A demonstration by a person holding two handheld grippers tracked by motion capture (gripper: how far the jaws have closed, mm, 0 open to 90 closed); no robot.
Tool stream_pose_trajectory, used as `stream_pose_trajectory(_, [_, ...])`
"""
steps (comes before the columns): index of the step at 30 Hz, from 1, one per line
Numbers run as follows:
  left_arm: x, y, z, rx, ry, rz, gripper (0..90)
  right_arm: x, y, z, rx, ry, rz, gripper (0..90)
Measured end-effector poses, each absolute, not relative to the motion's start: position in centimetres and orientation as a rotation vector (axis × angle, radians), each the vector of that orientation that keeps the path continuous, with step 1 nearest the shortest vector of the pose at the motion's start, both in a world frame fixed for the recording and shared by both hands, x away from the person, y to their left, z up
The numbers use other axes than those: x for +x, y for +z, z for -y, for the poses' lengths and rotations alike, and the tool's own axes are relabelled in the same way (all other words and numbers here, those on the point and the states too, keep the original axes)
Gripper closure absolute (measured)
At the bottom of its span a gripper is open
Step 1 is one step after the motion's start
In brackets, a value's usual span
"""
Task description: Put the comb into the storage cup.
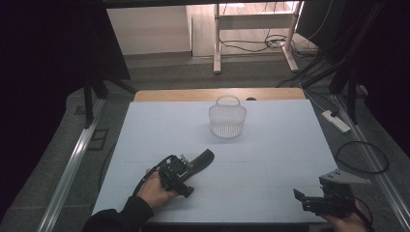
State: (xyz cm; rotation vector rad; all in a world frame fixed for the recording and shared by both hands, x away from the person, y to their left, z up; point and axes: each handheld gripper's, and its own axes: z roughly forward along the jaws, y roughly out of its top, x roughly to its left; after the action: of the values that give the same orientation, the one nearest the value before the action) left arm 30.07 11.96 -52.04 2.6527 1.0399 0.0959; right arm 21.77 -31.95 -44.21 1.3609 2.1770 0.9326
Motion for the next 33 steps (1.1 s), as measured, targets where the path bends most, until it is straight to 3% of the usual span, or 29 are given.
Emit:
stream_pose_trajectory(1, [29.9, -51.9, -11.9, 2.652, 0.094, -1.034, 5.7, 21.8, -44.2, 32.0, 1.361, 0.932, -2.177, 4.6])
stream_pose_trajectory(2, [29.7, -51.7, -11.8, 2.656, 0.088, -1.018, 13.4, 21.8, -44.2, 32.0, 1.361, 0.933, -2.177, 4.6])
stream_pose_trajectory(5, [29.7, -51.4, -11.8, 2.652, 0.086, -1.022, 20.5, 21.8, -44.2, 32.0, 1.362, 0.932, -2.178, 4.6])
stream_pose_trajectory(10, [29.8, -51.1, -12.5, 2.623, 0.101, -1.056, 45.5, 21.8, -44.2, 32.0, 1.361, 0.933, -2.178, 4.6])
stream_pose_trajectory(14, [29.8, -51.0, -12.6, 2.626, 0.094, -1.042, 54.1, 21.8, -44.2, 32.0, 1.362, 0.933, -2.178, 4.6])
stream_pose_trajectory(16, [29.9, -50.9, -12.8, 2.626, 0.098, -1.047, 69.7, 21.8, -44.2, 32.0, 1.362, 0.932, -2.180, 4.6])
stream_pose_trajectory(17, [29.9, -50.9, -12.8, 2.626, 0.098, -1.047, 72.1, 21.8, -44.2, 32.0, 1.362, 0.932, -2.180, 4.6])
stream_pose_trajectory(33, [30.4, -50.7, -13.5, 2.584, 0.029, -1.060, 73.3, 21.7, -44.2, 32.0, 1.363, 0.937, -2.177, 4.7])
